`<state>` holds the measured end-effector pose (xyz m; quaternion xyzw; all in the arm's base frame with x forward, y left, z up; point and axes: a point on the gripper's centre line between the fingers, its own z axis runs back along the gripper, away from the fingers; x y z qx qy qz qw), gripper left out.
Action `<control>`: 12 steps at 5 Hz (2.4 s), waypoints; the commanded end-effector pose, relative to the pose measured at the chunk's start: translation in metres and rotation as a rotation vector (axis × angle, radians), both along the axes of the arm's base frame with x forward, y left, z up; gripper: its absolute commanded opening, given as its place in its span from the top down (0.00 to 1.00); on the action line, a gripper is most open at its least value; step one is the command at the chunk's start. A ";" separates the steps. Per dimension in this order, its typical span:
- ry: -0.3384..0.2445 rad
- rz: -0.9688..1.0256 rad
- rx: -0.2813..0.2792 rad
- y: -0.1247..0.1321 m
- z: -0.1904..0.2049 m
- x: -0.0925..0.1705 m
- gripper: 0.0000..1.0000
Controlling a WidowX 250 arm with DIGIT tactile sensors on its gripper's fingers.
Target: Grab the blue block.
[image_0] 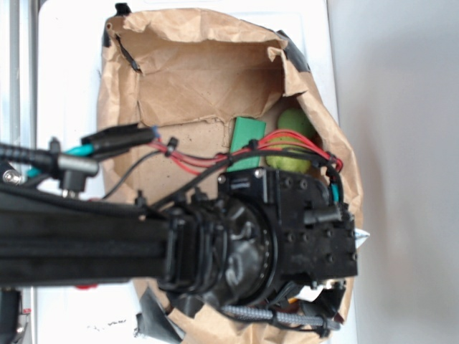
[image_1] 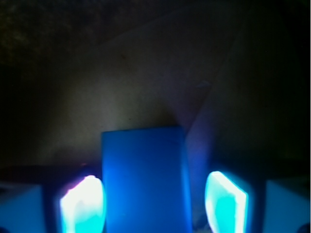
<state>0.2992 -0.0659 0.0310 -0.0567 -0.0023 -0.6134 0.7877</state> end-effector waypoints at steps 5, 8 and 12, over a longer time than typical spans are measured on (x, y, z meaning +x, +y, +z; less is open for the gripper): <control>0.101 0.980 -0.141 0.045 0.093 -0.019 1.00; -0.276 1.427 -0.228 0.077 0.140 -0.020 1.00; -0.205 1.415 -0.052 0.074 0.159 -0.013 1.00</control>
